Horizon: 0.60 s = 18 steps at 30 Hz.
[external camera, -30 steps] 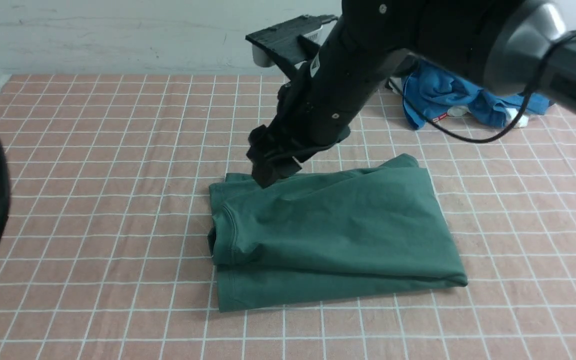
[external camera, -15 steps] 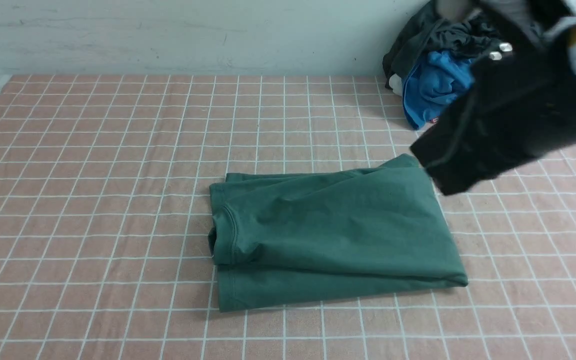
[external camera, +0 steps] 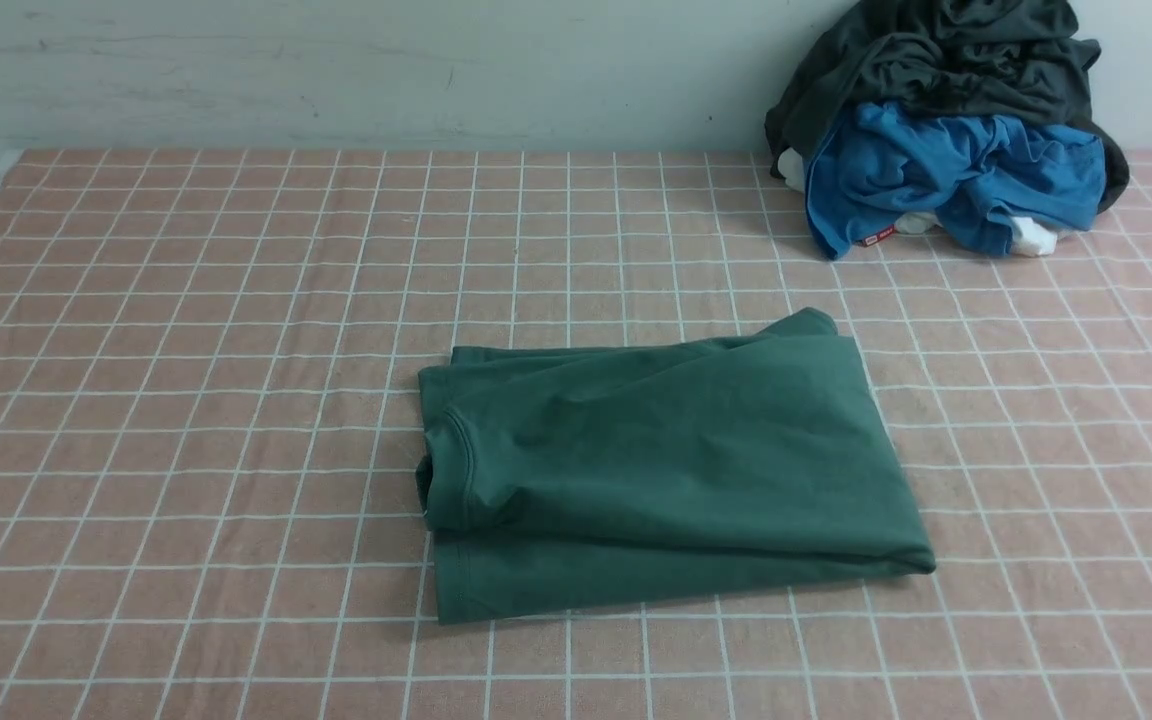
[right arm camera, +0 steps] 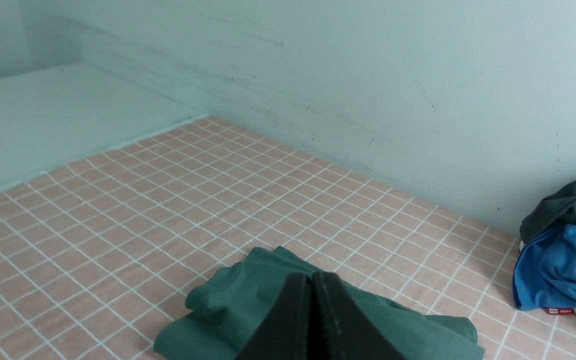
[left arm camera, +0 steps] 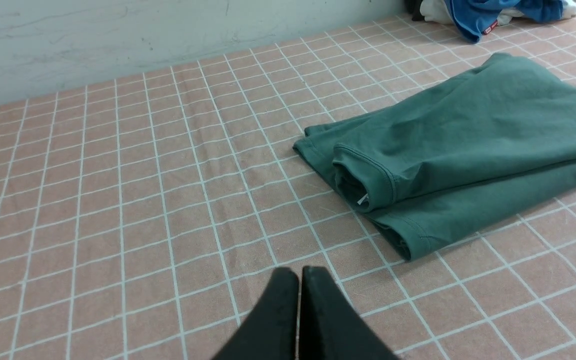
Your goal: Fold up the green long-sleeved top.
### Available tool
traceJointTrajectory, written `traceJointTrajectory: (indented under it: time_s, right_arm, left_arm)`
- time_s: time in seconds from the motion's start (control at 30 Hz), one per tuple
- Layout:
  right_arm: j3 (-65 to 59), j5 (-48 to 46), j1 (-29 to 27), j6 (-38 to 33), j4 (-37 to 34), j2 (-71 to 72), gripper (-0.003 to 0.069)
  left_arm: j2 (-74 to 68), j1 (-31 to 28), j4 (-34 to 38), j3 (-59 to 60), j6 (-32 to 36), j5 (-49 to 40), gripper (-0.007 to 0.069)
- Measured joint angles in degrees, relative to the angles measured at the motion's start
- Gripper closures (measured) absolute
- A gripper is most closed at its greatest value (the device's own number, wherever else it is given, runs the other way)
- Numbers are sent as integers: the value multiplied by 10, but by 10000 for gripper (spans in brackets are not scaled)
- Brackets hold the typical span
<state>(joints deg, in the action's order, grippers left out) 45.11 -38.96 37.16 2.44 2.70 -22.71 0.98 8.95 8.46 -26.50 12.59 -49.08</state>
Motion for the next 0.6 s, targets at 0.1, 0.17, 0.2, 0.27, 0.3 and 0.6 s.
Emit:
traceJointTrajectory:
  time_s: [0.1, 0.17, 0.2, 0.27, 0.3, 0.6]
  right_arm:
    - [-24, 1, 0, 13, 1, 27, 672]
    - [-33, 1, 0, 14, 1, 33, 673]
    - [-39, 1, 0, 15, 1, 33, 673]
    - [-46, 1, 0, 16, 1, 33, 673]
    - [-46, 1, 0, 16, 1, 33, 673]
    - [-47, 1, 0, 16, 1, 33, 673]
  left_arm:
    - [0, 0, 0, 0, 0, 0, 628]
    - [0, 0, 0, 0, 0, 0, 628]
    - [0, 0, 0, 0, 0, 0, 628]
    - [0, 0, 0, 0, 0, 0, 628]
    - [0, 0, 0, 0, 0, 0, 628]
    - [0, 0, 0, 0, 0, 0, 628]
